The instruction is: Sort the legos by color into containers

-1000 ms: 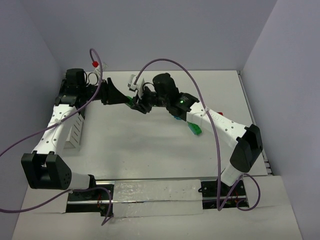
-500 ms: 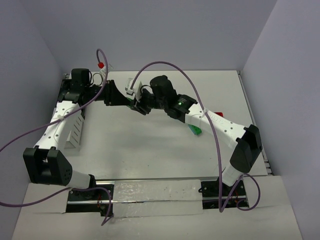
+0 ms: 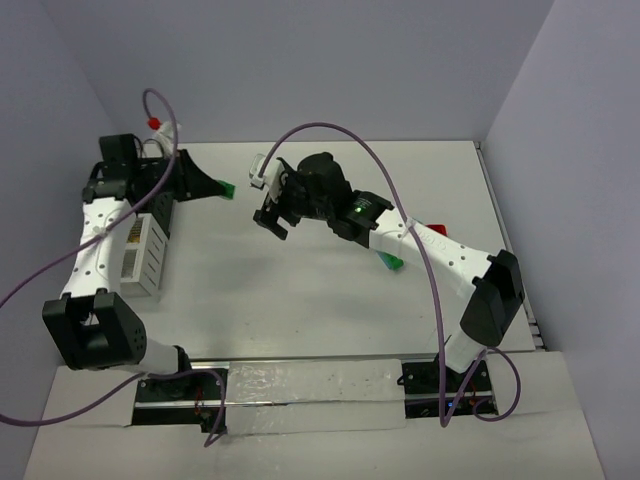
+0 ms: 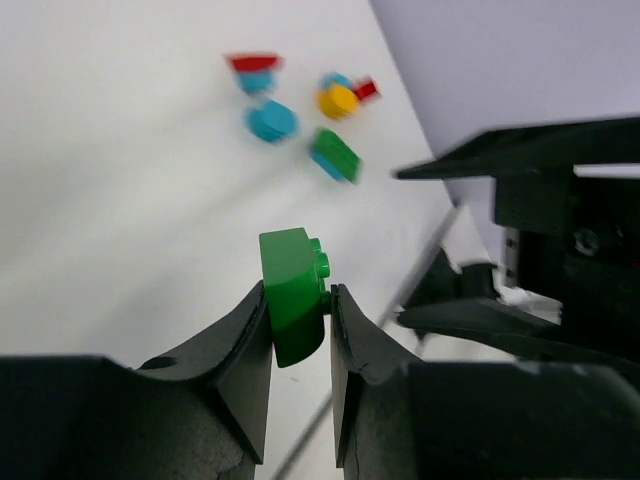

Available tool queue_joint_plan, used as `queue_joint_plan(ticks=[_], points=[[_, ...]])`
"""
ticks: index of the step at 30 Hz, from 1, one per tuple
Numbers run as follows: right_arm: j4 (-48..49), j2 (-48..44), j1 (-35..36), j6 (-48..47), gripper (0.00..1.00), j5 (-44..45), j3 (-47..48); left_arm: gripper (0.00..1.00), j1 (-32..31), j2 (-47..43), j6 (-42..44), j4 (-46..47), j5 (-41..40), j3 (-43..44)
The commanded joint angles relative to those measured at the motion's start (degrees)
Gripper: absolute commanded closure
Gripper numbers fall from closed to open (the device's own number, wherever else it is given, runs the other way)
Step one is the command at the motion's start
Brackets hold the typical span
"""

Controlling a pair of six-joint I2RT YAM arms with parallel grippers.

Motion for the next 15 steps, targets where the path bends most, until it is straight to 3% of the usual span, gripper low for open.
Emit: queue_joint_plan(ticks=[1,6,15], points=[[2.23,-3.73,0.21,1.40,0.08,4.43,-1.49,1.00,11.87,2.94,10.02,-7.54,-4.85,10.02],[1.60,-5.20,-0.83,2.67,0.05,5.20,-4.54,1.00,22.62,8.42,21.28,-14.32,-19.04,17.92],[-0.84,-5.52,-4.73,5.75,0.05,4.42,-6.18,1.00,25.73,18.21,26.97,-12.74,-30.41,23.16]])
